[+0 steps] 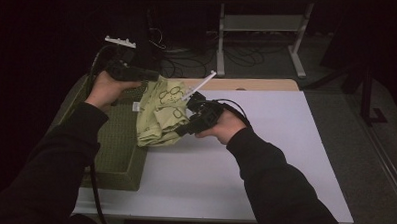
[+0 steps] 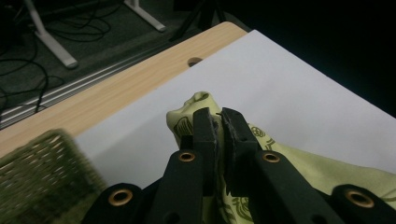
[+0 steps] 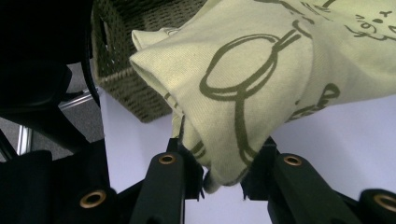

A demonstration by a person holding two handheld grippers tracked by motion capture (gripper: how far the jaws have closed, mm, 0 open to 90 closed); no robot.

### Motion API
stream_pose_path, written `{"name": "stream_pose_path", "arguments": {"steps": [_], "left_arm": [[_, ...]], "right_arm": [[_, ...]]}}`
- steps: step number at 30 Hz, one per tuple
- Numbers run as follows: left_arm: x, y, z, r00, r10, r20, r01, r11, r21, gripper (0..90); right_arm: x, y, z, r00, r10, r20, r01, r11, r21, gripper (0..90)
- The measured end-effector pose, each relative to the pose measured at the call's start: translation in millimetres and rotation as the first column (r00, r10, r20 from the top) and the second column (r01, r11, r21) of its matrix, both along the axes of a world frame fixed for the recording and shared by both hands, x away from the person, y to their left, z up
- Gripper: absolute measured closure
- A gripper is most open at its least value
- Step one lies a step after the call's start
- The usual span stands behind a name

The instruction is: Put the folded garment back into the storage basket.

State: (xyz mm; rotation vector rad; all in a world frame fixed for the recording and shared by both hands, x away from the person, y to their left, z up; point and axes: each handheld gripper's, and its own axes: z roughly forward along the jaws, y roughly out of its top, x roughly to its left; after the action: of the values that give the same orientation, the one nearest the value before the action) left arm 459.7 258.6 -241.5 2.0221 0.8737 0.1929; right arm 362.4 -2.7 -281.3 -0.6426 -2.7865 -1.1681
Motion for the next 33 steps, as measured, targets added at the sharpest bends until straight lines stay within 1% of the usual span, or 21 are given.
{"name": "stream_pose_path", "arguments": {"steps": [6, 14, 19, 22, 26, 29, 31, 33], "left_arm": [[0.7, 22.6, 1.2, 0.9995, 0.031, 0.004, -0.031, 0.9995, 0.003, 84.0], [0.4, 48.2, -0.6, 0.9974, 0.071, 0.010, -0.071, 0.9974, 0.006, 84.0], [0.7, 60.9, -4.4, 0.9951, 0.099, 0.007, -0.099, 0.9951, 0.007, 84.0], [1.5, 68.0, -6.1, 0.9938, 0.111, 0.009, -0.111, 0.9937, 0.019, 84.0], [1.7, 77.0, -9.0, 0.9916, 0.129, 0.010, -0.129, 0.9914, 0.020, 84.0], [1.8, 83.2, -12.8, 0.9899, 0.142, 0.007, -0.142, 0.9897, 0.018, 84.0], [2.1, 87.4, -16.4, 0.9890, 0.148, 0.007, -0.148, 0.9888, 0.022, 84.0], [2.4, 90.5, -19.7, 0.9882, 0.153, 0.006, -0.153, 0.9878, 0.026, 84.0]], "right_arm": [[4.6, 24.9, 2.0, 0.9997, 0.025, 0.006, -0.025, 1.000, -0.002, 72.3], [8.4, 50.8, 2.8, 0.9988, 0.044, 0.022, -0.044, 0.999, -0.012, 72.3], [9.8, 67.2, 0.8, 0.9980, 0.058, 0.024, -0.058, 0.998, -0.018, 72.3], [11.1, 78.6, -1.3, 0.9976, 0.064, 0.027, -0.063, 0.998, -0.025, 72.3], [12.2, 91.6, -2.9, 0.9971, 0.072, 0.027, -0.071, 0.997, -0.027, 72.2], [13.2, 102.5, -4.6, 0.9970, 0.073, 0.026, -0.072, 0.997, -0.030, 72.2], [14.2, 108.1, -6.5, 0.9965, 0.078, 0.030, -0.077, 0.997, -0.030, 72.1], [14.9, 114.9, -9.9, 0.9967, 0.077, 0.025, -0.076, 0.996, -0.038, 72.1]]}}
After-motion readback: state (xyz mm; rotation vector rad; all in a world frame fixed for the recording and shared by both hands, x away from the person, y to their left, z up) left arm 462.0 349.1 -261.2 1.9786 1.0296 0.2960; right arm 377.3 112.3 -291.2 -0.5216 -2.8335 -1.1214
